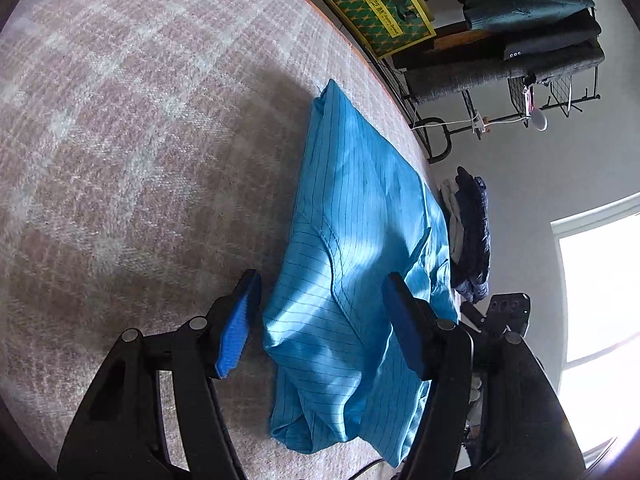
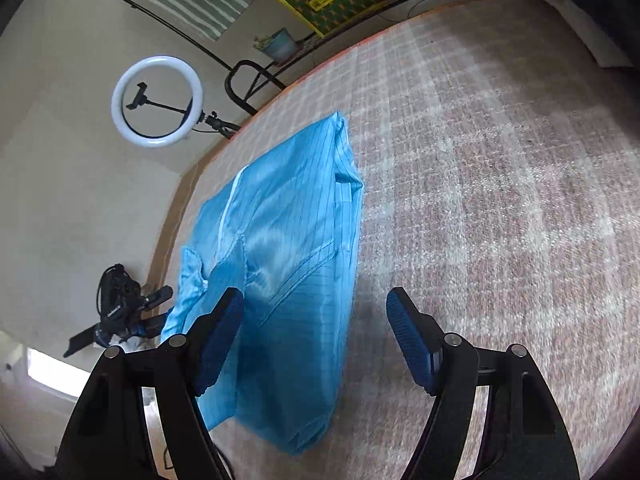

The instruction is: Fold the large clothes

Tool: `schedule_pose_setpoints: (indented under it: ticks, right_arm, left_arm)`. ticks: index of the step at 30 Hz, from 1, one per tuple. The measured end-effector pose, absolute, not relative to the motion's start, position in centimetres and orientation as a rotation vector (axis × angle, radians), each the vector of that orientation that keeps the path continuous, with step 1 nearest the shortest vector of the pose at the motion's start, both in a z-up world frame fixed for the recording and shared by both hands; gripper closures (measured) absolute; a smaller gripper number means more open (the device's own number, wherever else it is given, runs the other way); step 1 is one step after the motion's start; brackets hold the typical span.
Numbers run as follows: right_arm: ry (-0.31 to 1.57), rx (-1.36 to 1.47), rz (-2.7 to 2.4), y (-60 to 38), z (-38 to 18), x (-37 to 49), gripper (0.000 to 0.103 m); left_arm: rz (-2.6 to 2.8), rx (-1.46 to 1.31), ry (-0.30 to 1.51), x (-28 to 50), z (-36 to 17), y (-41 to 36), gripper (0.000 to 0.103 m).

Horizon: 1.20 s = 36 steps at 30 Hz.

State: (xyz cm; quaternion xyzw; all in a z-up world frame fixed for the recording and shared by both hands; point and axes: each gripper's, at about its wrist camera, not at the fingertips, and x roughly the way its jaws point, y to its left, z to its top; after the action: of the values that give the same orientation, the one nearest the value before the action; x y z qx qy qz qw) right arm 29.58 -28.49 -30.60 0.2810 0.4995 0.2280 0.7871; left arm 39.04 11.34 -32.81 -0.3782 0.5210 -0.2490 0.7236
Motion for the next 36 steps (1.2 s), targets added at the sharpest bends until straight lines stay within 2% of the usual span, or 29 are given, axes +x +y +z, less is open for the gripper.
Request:
schedule_pose_setpoints:
  ticks: [7,9,12,16,19,21,24,27,36]
  right_arm:
    - [1.083,0.725,0.593,-29.5,-32.5,31.2,0.048]
    - [1.090,0.737,0.622,-29.3,-32.6,31.4,0.054]
    - [1.095,0.731,0.655,-28.5,-32.6,31.6,0.054]
    - [1.092,0.747,0.678,-27.3,-32.7,32.2,0.054]
    - [1.103,0.752,0.683,-26.4,-32.7,32.6,0.055]
    - [1.123,0.720,0.662,-25.8,-32.7,32.8,0.077]
    - [1.119,0.693,0.648,-25.4,-32.3,32.5,0.088]
    - [1.095,0.596,0.625,-24.6,-30.7,32.1,0.095]
    - [1.028,0.349,0.574,-23.2,-25.7,30.6,0.099]
  left_arm:
    - [-0.593,-0.870,1.154,40.4,-33.1,9.8,0.039]
    - [-0.598,-0.890,1.157,40.9,-33.3,9.5,0.042]
    - [-0.594,-0.890,1.168,41.5,-33.4,9.1,0.051]
    - [-0.595,-0.873,1.172,42.1,-33.2,8.3,0.052]
    - [-0.574,-0.844,1.182,42.2,-33.3,8.0,0.068]
    - [-0.562,-0.811,1.174,42.0,-33.1,7.8,0.079]
    - [-0.531,-0.690,1.135,41.3,-31.8,6.8,0.088]
    - [-0.506,-0.539,1.084,40.4,-29.7,5.2,0.094]
    - [-0.508,-0.360,0.988,37.5,-25.1,1.4,0.097]
